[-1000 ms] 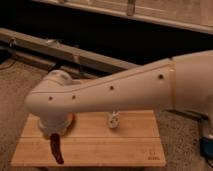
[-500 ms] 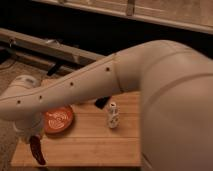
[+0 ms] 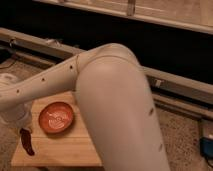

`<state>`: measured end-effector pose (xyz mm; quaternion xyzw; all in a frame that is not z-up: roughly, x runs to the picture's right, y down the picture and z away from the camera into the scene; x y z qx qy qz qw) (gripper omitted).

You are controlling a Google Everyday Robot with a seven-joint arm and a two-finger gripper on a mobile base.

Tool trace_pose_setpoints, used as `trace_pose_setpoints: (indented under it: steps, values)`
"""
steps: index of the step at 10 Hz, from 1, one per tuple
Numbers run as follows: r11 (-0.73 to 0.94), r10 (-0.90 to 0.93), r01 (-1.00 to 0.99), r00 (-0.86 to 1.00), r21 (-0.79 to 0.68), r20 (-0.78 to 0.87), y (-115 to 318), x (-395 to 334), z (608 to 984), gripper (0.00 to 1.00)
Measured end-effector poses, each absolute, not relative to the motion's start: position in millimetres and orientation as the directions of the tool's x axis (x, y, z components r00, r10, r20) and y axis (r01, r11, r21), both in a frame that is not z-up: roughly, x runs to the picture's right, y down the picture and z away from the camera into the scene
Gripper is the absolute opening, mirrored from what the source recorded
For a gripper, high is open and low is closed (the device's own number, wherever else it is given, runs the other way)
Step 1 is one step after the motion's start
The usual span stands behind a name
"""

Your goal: Place the pepper in the ceramic bowl

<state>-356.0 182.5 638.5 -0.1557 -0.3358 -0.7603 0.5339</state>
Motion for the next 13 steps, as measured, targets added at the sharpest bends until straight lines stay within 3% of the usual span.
trace_pose_setpoints:
  steps: [5,13]
  values:
    - [-0.118,-0.715,0.968,-0.239,0.223,0.657,133,-349,689,0.00]
    - [-0.116,-0.718,0.970,-0.230,0.213,0.658,134,-348,690,0.00]
